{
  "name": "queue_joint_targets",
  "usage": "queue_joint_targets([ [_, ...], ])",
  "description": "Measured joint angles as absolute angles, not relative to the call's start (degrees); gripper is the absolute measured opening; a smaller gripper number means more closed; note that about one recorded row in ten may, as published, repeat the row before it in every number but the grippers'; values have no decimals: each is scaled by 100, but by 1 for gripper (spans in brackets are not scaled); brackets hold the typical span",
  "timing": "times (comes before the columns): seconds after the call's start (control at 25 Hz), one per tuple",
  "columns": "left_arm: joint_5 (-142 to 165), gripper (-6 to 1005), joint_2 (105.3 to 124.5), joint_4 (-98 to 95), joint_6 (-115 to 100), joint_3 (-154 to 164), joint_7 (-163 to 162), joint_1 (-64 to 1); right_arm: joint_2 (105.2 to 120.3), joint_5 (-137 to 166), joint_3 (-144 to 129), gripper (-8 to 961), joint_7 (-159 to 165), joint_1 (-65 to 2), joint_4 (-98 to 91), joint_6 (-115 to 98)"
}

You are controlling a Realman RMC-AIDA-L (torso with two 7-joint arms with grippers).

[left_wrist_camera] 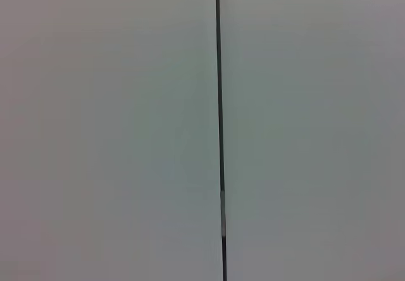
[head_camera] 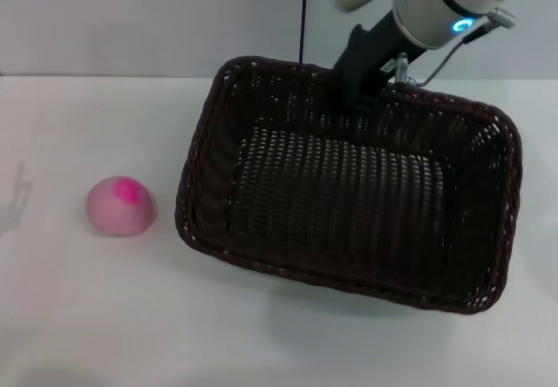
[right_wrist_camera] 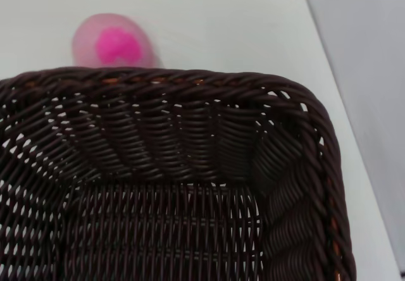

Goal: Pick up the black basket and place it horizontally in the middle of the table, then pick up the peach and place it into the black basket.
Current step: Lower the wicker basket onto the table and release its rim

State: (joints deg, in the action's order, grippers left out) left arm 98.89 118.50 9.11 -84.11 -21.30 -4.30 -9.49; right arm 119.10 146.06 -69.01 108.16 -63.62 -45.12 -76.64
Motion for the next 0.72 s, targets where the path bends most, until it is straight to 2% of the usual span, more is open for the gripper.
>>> queue_joint_targets([
  [0.72, 9897, 773, 11865, 967, -8562, -1981, -430, -976, 11940, 14276, -7293, 138, 9753, -6442, -4027, -7309],
])
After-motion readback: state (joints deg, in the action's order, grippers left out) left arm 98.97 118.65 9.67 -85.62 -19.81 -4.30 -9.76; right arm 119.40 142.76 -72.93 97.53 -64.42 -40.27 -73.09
